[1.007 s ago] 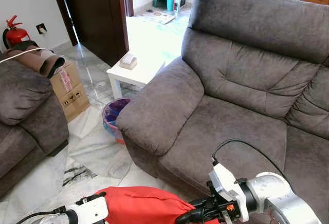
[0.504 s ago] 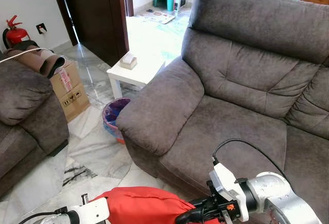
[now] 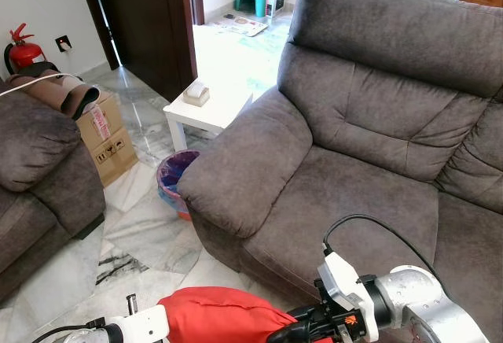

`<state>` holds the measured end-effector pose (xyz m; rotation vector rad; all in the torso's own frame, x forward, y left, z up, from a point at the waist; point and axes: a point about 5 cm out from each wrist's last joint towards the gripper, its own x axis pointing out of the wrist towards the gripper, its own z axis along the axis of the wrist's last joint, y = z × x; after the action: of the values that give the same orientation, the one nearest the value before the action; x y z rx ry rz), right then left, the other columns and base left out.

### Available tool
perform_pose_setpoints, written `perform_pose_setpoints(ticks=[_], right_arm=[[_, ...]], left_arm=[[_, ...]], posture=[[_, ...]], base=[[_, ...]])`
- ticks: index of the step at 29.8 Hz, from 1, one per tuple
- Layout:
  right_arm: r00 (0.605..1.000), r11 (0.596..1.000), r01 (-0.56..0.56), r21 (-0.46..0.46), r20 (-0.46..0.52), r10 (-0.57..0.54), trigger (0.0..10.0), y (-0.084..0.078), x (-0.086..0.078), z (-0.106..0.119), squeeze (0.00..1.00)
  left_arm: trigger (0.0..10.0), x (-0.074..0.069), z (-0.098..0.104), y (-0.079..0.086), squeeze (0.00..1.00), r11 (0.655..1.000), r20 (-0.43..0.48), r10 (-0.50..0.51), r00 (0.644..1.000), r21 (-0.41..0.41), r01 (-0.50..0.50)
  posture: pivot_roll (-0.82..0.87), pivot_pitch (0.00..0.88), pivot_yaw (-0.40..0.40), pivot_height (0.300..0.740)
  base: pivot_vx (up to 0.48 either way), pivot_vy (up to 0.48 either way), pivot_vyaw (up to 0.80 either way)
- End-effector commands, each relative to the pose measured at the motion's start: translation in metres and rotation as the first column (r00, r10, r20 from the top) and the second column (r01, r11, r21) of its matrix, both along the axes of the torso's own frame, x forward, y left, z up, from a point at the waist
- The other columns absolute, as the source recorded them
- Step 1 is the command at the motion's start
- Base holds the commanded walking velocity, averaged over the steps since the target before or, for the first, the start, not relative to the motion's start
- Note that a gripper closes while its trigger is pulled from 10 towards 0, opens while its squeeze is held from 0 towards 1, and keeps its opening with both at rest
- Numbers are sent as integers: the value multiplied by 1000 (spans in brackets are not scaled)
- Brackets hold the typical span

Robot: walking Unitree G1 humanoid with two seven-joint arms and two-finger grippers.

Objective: Move the pillow to the sofa from floor

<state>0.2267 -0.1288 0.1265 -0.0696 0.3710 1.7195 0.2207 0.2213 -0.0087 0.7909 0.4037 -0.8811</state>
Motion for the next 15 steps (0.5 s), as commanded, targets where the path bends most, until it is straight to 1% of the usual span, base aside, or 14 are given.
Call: perform_pose_setpoints(ticks=[1,3,4,7,8,10,11,12,13,14,15], right_arm=[[999,997,-41,69,32,39,10000,8,-3,7,0],[999,998,-27,64,23,26,10000,8,-3,3,0],[1000,998,-16,65,3,16,10000,8,-5,-2,0],[1000,998,7,55,-24,-6,10000,7,-9,-12,0],[999,998,44,45,-25,-43,10000,6,-9,-19,0],[988,988,148,34,43,-149,10000,5,0,-26,0],[980,983,183,30,73,-185,10000,5,4,-27,0],[944,951,309,24,115,-309,10000,1,17,-31,0],[887,899,435,39,152,-436,10000,-5,29,-32,0],[841,857,513,53,170,-514,10000,-9,37,-33,0],[708,724,685,82,155,-689,10000,-19,53,-35,0]], left_arm=[[0,-1,1,-10,0,998,10,-28,1000,-48,29],[0,2,4,-12,0,997,21,-20,1000,-72,22],[0,4,6,-15,0,995,24,-9,1000,-101,12],[0,10,11,-18,0,989,42,24,999,-145,-18],[0,14,15,-20,0,986,68,49,996,-166,-37],[0,21,21,-20,0,979,116,100,988,-186,-78],[0,24,23,-19,0,977,129,118,985,-193,-92],[0,32,30,-18,0,970,182,175,968,-202,-137],[0,42,39,-16,0,960,247,237,940,-211,-186],[0,49,46,-15,0,951,291,276,916,-218,-218],[10000,62,61,-14,0,893,302,405,863,-331,-304]], posture=[[46,138,-25,740],[47,138,-26,740],[49,138,-26,740],[50,138,-26,740],[50,139,-25,740],[50,139,-25,740],[50,139,-25,740],[48,139,-27,740],[48,139,-27,740],[48,139,-27,740],[47,141,-23,740]], base=[[0,0,0],[0,0,0],[0,0,0],[0,0,0],[0,0,0],[0,0,0],[0,0,0],[0,0,0],[0,0,0],[0,0,0],[0,0,0]])
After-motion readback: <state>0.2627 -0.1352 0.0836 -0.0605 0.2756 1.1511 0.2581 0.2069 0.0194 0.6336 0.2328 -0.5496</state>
